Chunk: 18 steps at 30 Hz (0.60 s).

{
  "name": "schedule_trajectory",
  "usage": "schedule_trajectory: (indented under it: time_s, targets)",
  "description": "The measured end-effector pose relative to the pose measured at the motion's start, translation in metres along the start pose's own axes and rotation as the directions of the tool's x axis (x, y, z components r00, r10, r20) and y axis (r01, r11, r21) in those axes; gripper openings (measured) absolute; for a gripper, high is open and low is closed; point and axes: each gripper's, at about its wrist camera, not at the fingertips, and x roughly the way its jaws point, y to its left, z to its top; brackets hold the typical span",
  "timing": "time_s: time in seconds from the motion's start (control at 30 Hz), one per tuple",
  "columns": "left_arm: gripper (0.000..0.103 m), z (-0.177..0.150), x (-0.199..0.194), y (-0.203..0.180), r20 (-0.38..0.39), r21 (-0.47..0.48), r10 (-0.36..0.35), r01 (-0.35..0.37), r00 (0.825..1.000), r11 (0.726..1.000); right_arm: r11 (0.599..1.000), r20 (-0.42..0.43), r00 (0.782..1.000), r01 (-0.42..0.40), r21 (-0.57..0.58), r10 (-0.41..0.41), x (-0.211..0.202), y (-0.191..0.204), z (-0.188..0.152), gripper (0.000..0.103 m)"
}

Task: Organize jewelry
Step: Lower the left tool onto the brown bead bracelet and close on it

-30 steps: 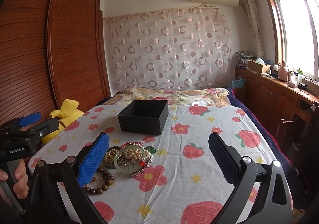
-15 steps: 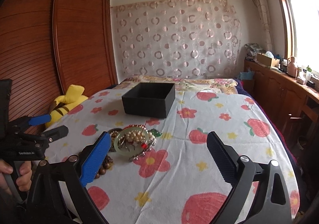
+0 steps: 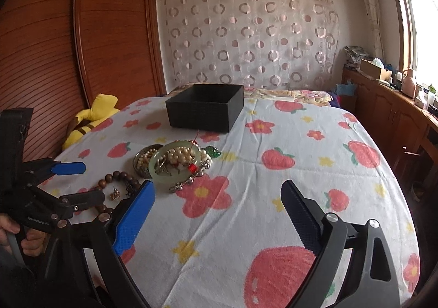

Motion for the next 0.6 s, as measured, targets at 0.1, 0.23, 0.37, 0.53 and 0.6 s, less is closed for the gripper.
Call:
schedule_trajectory:
  time_s: [0.1, 0.23, 0.37, 0.53, 0.6]
  targets:
    - [0.094, 0.003, 0.002, 0.005, -0.003, -0.019, -0.037, 0.037, 0.999, 0.999, 1.0, 0.0, 1.0, 0.004, 0.006, -0.004, 0.0, -0.003, -0.002, 0.094]
    - [0.068, 0.009, 0.005, 0.015, -0.019, -0.048, -0.084, 0.083, 0.996, 0.995, 1.0, -0.003, 1.0, 0.001, 0.008, -0.001, 0.0, -0.003, -0.003, 0.094]
    - [0.037, 0.013, 0.017, 0.02, -0.059, -0.057, -0.095, 0.092, 0.994, 0.994, 1.0, -0.01, 1.0, -0.006, 0.008, 0.006, 0.001, -0.002, -0.005, 0.094]
    - [0.027, 0.018, 0.026, 0.022, -0.086, -0.025, -0.064, 0.062, 0.994, 0.998, 1.0, -0.019, 1.0, -0.015, -0.002, 0.015, 0.004, 0.001, -0.004, 0.094]
    - [0.027, 0.019, 0.028, 0.02, -0.088, -0.007, -0.047, 0.046, 0.995, 0.999, 1.0, -0.022, 1.0, -0.017, -0.004, 0.017, 0.005, 0.001, -0.003, 0.094]
